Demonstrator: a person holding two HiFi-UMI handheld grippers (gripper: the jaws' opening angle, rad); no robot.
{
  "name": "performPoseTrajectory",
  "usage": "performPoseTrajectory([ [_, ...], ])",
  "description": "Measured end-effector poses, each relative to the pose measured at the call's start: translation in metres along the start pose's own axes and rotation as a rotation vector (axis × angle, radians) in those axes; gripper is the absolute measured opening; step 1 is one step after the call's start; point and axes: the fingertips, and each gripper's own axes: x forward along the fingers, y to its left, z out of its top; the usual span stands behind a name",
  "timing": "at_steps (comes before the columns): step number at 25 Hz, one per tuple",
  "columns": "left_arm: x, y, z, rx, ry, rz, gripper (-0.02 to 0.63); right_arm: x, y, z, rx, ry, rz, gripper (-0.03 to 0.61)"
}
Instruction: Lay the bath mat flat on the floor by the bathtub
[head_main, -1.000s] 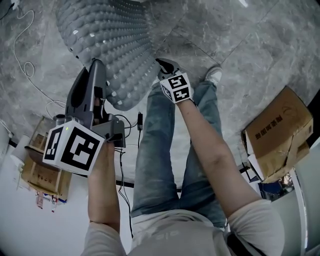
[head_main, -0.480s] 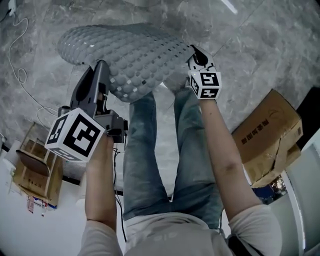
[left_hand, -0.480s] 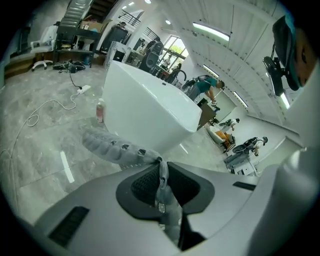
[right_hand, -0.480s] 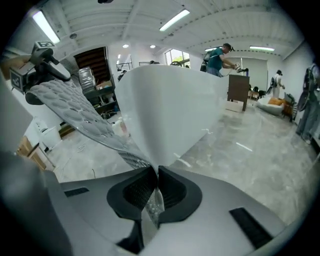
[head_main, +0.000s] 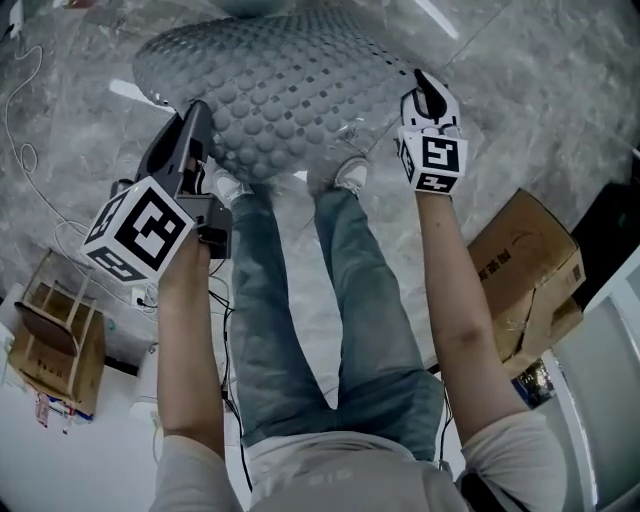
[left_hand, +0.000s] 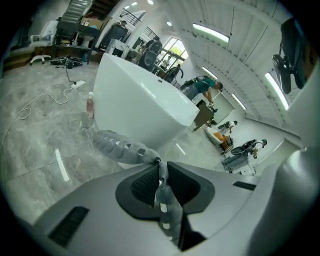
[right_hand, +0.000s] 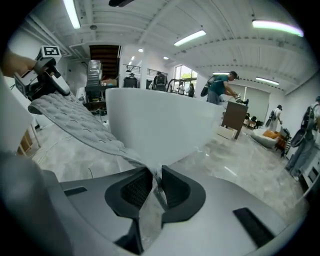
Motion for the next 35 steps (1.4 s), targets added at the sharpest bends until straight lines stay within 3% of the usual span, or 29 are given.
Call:
performPoseTrajectory([
  [3, 0.028, 0.050, -0.031, 0.042, 0.079, 0.041, 0.063, 0.029, 0.030, -0.045, -0.051, 0.105, 0.078, 0.085],
  [8, 0.073, 0.152, -0.082, 0.090, 0.213, 0.110, 0.064, 0.065, 0.111, -0.138, -0.118, 0.318, 0.255, 0.105],
  [12, 0.102, 0.238, -0.125, 0.170, 0.323, 0.138, 0.064, 0.085, 0.179, -0.199, -0.155, 0.467, 0.346, 0.140],
  [14, 0.113, 0.280, -0.142, 0.222, 0.373, 0.162, 0.064, 0.099, 0.207, -0.217, -0.140, 0.502, 0.365, 0.146],
  [17, 0.132, 0.335, -0.159, 0.300, 0.416, 0.206, 0.067, 0.116, 0.244, -0.237, -0.038, 0.524, 0.396, 0.180],
  [20, 0.141, 0.386, -0.161, 0.318, 0.408, 0.296, 0.084, 0.127, 0.275, -0.253, 0.022, 0.534, 0.431, 0.278],
  [23, 0.152, 0.420, -0.175, 0.329, 0.421, 0.343, 0.094, 0.132, 0.296, -0.265, 0.020, 0.546, 0.481, 0.308],
  [26, 0.156, 0.451, -0.206, 0.362, 0.492, 0.402, 0.104, 0.130, 0.316, -0.274, 0.068, 0.548, 0.561, 0.321],
  [29, 0.153, 0.478, -0.244, 0.383, 0.550, 0.488, 0.124, 0.125, 0.310, -0.285, 0.113, 0.545, 0.600, 0.334],
  [31, 0.145, 0.468, -0.252, 0.367, 0.537, 0.510, 0.147, 0.125, 0.282, -0.295, 0.143, 0.558, 0.557, 0.336],
  [35, 0.128, 0.420, -0.260, 0.301, 0.465, 0.437, 0.184, 0.125, 0.207, -0.311, 0.237, 0.589, 0.403, 0.336],
])
